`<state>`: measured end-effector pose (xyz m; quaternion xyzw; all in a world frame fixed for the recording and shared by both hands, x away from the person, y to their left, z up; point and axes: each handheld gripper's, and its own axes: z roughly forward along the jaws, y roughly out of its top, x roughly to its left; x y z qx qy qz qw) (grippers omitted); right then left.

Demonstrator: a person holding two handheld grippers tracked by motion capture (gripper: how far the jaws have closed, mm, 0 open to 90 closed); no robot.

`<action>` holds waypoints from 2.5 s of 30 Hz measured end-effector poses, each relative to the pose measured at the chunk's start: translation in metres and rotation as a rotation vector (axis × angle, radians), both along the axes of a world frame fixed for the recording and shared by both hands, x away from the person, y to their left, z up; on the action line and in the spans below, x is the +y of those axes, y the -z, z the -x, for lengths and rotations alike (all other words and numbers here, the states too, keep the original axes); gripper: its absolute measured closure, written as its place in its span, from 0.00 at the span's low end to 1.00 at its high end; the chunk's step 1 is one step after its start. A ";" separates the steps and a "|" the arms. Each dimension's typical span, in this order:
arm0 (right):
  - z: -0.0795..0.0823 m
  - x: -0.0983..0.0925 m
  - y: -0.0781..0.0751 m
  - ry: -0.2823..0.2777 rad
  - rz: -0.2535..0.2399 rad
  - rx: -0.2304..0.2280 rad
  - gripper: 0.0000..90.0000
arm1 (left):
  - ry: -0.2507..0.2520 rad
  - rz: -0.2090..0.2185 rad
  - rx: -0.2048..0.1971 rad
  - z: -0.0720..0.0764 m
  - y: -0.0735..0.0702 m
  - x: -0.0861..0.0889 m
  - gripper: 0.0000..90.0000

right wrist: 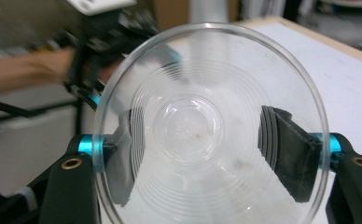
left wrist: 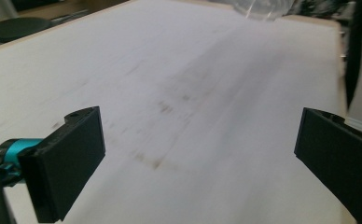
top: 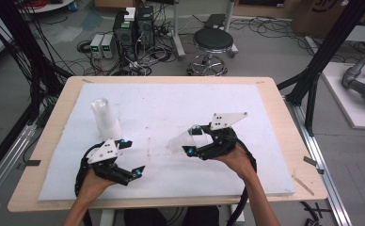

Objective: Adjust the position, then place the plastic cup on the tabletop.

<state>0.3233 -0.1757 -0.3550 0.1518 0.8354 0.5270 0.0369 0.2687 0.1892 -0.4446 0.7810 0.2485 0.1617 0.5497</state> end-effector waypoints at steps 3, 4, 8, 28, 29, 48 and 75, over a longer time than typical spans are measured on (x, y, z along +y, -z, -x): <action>-0.005 0.004 -0.004 0.055 0.102 0.002 0.36 | -0.079 -0.009 -0.001 0.004 0.008 0.017 0.02; -0.007 0.005 -0.006 0.074 0.132 0.003 0.37 | -0.099 -0.005 -0.001 0.005 0.011 0.021 0.02; -0.012 0.013 -0.009 0.119 0.230 0.014 0.36 | -0.145 0.008 0.012 0.006 0.021 0.033 0.02; -0.020 0.019 -0.009 0.122 0.289 0.024 0.37 | -0.190 0.065 0.025 0.005 0.026 0.044 0.02; -0.020 0.019 -0.009 0.123 0.290 0.020 0.37 | -0.189 0.066 0.026 0.004 0.026 0.044 0.02; -0.030 0.029 -0.003 0.162 0.353 0.023 0.37 | -0.216 0.091 0.013 0.006 0.027 0.047 0.02; -0.062 0.088 0.043 0.218 0.574 0.064 0.37 | -0.217 0.119 0.051 0.003 0.027 0.049 0.02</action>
